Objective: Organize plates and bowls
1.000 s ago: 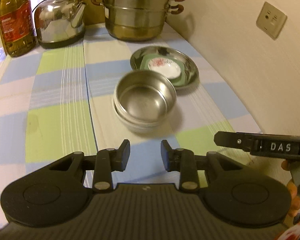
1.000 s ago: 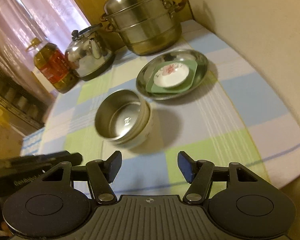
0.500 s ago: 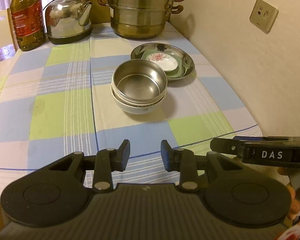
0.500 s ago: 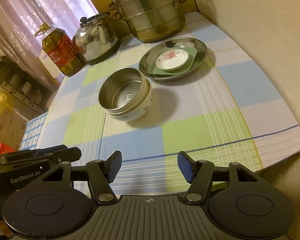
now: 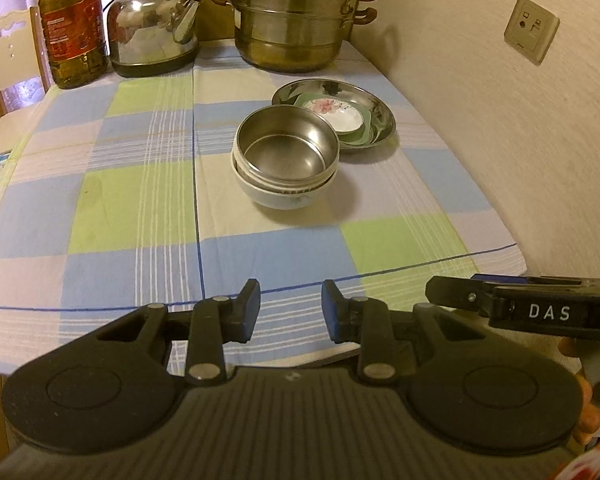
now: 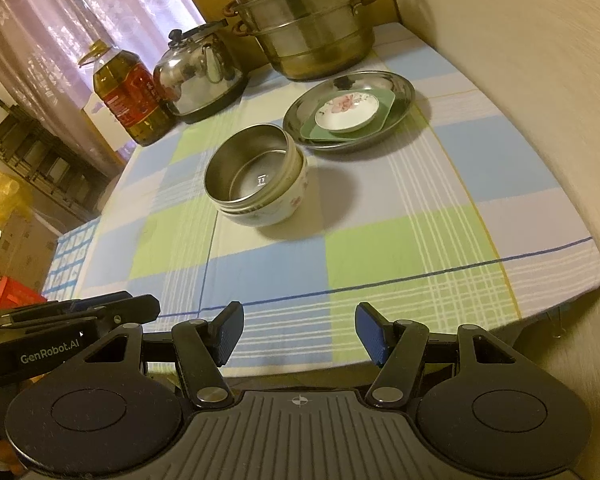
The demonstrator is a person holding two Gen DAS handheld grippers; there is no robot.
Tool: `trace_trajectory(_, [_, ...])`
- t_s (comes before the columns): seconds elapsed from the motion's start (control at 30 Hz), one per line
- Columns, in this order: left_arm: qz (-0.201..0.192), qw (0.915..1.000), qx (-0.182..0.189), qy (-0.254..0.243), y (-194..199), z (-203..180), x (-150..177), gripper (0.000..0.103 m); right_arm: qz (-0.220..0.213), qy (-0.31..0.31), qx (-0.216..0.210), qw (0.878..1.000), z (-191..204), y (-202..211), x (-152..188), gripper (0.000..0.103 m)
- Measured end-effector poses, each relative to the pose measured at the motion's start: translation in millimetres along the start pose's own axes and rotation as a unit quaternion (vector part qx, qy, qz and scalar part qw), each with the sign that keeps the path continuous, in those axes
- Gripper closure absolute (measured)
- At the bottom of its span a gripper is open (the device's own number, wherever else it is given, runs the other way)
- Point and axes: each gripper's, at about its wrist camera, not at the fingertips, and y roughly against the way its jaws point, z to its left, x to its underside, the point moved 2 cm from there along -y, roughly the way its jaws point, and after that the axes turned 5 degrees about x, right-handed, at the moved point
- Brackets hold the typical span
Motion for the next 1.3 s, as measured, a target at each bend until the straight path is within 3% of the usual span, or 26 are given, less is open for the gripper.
trace_trajectory(0.37, [0.002,1.0,-0.008,0.003,0,4,-1,0.073,-0.009,0.0,0.005,1.0,0,3,1,0.041])
trace_trajectory(0.63, [-0.003,0.9998,-0.001,0.017,-18,27,-26,0.073,-0.029,0.004,0.015,0.999,3,-11,-28,0.041])
trace_trajectory(0.97, [-0.015,0.9986,0.025,0.043,-70,66,-89,0.066,-0.054,-0.011,0.009,0.998,10,-51,-80,0.041])
trace_trajectory(1.3, [0.021,0.999,0.024,0.03,-138,77,-125,0.065,-0.024,-0.012,0.03,0.999,18,-124,-115,0.042])
